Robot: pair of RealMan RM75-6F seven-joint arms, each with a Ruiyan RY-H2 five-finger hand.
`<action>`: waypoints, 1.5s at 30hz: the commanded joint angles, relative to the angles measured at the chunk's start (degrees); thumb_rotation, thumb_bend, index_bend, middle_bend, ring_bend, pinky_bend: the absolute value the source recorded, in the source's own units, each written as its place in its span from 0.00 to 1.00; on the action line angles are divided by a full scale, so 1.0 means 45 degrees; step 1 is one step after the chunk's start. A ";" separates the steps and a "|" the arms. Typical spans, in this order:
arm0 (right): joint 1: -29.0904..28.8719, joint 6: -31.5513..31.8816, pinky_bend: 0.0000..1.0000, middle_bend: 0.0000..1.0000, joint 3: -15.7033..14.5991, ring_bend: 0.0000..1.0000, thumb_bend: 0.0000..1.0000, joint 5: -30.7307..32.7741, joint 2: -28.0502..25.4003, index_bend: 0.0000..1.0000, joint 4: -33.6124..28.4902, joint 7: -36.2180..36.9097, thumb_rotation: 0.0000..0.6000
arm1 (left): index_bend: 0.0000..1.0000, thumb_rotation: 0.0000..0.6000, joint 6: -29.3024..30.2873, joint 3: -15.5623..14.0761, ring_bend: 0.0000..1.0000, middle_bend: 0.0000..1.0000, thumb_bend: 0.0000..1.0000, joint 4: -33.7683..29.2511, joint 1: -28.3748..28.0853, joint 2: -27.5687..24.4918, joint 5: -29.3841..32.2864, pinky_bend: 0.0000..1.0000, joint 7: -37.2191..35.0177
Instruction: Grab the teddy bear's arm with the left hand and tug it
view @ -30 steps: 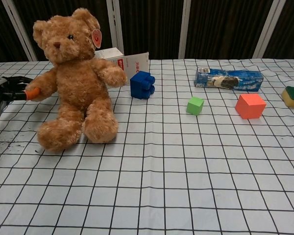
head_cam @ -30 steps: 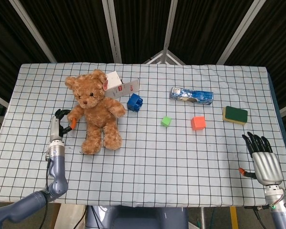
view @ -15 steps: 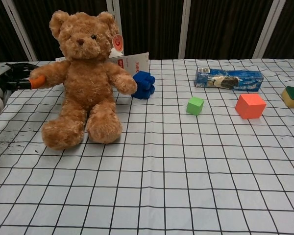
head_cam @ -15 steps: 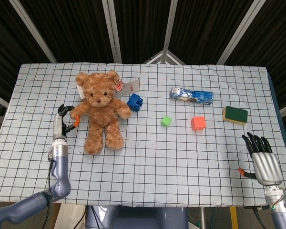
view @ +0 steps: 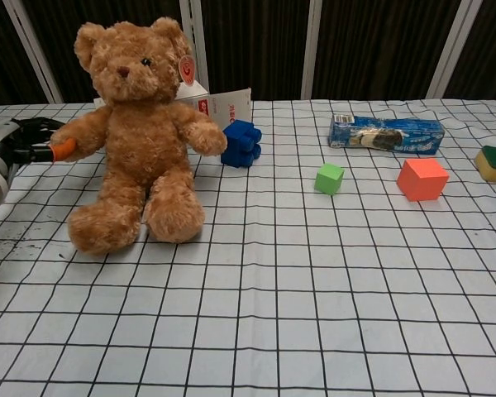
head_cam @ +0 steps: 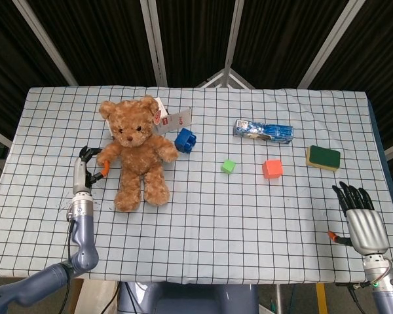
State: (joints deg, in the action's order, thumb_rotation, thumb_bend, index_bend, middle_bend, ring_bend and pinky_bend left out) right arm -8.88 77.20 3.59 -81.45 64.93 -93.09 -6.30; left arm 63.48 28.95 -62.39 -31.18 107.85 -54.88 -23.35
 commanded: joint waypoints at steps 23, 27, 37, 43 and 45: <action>0.0041 0.0087 0.00 0.00 -0.0023 0.00 0.10 -0.0121 -0.0110 0.00 -0.0022 0.0285 1.00 | 0.04 1.00 0.1638 -0.2730 0.00 0.00 0.41 -0.2719 0.2334 -0.2810 -0.3910 0.00 -0.2042; 0.0066 0.0157 0.00 0.00 -0.0044 0.00 0.10 -0.0194 -0.0117 0.00 -0.0053 0.0285 1.00 | 0.12 1.00 0.3007 -0.3710 0.00 0.03 0.42 -0.4620 0.3431 -0.4334 -0.4877 0.00 -0.0812; 0.0160 0.0381 0.00 0.00 -0.0106 0.00 0.10 -0.0419 -0.0205 0.00 -0.0191 0.0341 1.00 | 0.20 1.00 0.5327 -0.5640 0.00 0.04 0.43 -0.6682 0.5551 -0.7403 -0.5906 0.00 0.4114; 0.0361 0.0816 0.00 0.00 -0.0098 0.00 0.10 -0.0545 -0.0271 0.00 -0.0286 0.0316 1.00 | 0.20 1.00 0.5235 -0.6115 0.00 0.04 0.42 -0.7606 0.6003 -0.8749 -0.5565 0.00 0.5734; 0.0422 0.0979 0.00 0.00 -0.0071 0.00 0.10 -0.0581 -0.0283 0.00 -0.0298 0.0316 1.00 | 0.20 1.00 0.5219 -0.6219 0.00 0.04 0.42 -0.7866 0.6075 -0.8883 -0.5509 0.00 0.6202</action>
State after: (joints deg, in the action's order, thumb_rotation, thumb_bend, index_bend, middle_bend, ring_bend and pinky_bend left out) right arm -7.16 81.29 3.18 -83.96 63.72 -94.36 -4.87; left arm 86.20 3.30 -94.34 -6.09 70.41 -80.22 -3.00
